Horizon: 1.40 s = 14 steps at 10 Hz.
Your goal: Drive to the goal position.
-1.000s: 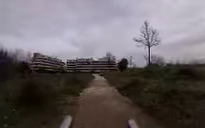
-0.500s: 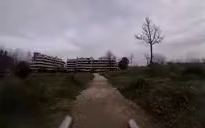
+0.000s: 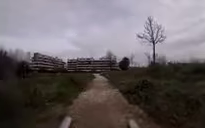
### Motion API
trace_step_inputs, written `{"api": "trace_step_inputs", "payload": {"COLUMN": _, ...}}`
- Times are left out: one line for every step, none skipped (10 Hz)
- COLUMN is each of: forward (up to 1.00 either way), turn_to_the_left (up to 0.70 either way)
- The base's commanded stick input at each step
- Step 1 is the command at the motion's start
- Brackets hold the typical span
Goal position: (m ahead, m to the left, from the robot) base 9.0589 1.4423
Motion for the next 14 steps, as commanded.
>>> {"api": "trace_step_inputs", "payload": {"forward": 0.5, "turn_to_the_left": 0.0}}
{"api": "trace_step_inputs", "payload": {"forward": 0.5, "turn_to_the_left": 0.0}}
{"api": "trace_step_inputs", "payload": {"forward": 0.5, "turn_to_the_left": 0.0}}
{"api": "trace_step_inputs", "payload": {"forward": 0.5, "turn_to_the_left": 0.0}}
{"api": "trace_step_inputs", "payload": {"forward": 0.5, "turn_to_the_left": 0.0}}
{"api": "trace_step_inputs", "payload": {"forward": 0.5, "turn_to_the_left": 0.0}}
{"api": "trace_step_inputs", "payload": {"forward": 0.5, "turn_to_the_left": 0.0}}
{"api": "trace_step_inputs", "payload": {"forward": 0.5, "turn_to_the_left": 0.0}}
{"api": "trace_step_inputs", "payload": {"forward": 0.5, "turn_to_the_left": 0.0}}
{"api": "trace_step_inputs", "payload": {"forward": 0.5, "turn_to_the_left": 0.0}}
{"api": "trace_step_inputs", "payload": {"forward": 0.5, "turn_to_the_left": 0.0}}
{"api": "trace_step_inputs", "payload": {"forward": 0.5, "turn_to_the_left": 0.0}}
{"api": "trace_step_inputs", "payload": {"forward": 0.5, "turn_to_the_left": 0.0}}
{"api": "trace_step_inputs", "payload": {"forward": 0.5, "turn_to_the_left": 0.0}}
